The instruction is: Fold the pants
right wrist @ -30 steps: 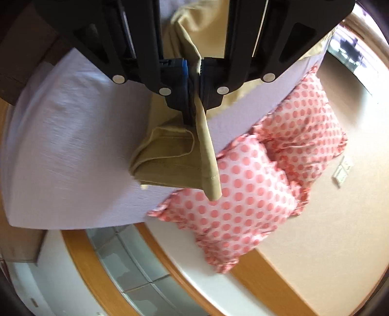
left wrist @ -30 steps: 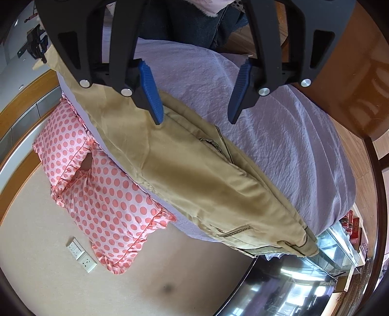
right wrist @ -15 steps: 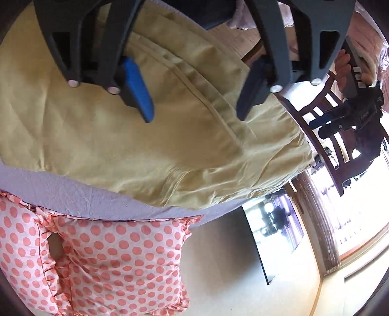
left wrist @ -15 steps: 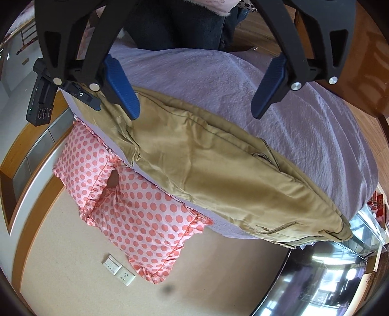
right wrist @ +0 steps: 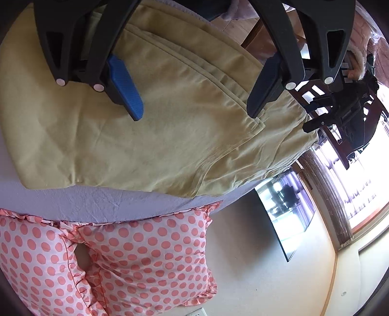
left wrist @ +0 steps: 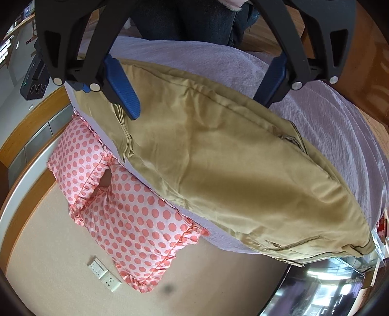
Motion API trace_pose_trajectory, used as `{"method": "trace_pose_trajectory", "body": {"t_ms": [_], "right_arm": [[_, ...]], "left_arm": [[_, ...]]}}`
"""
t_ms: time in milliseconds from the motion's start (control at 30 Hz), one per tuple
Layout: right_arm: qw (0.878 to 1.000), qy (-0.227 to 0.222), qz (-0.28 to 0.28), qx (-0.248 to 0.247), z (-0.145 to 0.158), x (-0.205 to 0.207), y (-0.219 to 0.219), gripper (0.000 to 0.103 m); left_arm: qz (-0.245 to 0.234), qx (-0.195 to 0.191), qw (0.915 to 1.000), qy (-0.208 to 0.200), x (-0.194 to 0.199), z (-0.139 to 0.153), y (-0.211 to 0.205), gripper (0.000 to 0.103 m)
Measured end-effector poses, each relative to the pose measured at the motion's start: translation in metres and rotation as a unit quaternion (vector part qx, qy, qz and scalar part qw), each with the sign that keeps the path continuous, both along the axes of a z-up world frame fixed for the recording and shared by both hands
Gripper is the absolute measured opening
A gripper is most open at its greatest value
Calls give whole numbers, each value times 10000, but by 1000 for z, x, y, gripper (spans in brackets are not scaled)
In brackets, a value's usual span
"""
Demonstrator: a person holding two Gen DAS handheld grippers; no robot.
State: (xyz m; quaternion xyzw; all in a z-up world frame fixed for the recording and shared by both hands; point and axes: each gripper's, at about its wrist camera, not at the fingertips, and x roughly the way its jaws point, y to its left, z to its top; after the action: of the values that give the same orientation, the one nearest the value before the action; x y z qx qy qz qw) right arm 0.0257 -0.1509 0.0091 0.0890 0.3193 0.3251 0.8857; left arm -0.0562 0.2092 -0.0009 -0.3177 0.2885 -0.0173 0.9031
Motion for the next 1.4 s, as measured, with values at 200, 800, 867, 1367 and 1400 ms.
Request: {"method": "trace_pose_trajectory", "body": {"t_ms": [200, 800, 867, 1367, 1400], "right_arm": [[10000, -13, 23, 63, -1, -1, 0, 89], [9975, -338, -411, 472, 18, -12, -51, 91], [9944, -450, -758, 586, 24, -15, -74, 97], [9535, 614, -2256, 1900, 3, -3, -210, 102], [9539, 675, -2197, 1928, 2, 0, -210, 102]], "left_arm": [[752, 106, 9970, -115, -4, 22, 34, 85], [1575, 1245, 9795, 146, 56, 105, 56, 11], [1007, 1907, 9764, -109, 71, 133, 2, 11], [-3597, 4179, 8318, -634, 63, 27, -345, 17], [-3580, 4166, 8333, -622, 62, 27, -342, 18]]}}
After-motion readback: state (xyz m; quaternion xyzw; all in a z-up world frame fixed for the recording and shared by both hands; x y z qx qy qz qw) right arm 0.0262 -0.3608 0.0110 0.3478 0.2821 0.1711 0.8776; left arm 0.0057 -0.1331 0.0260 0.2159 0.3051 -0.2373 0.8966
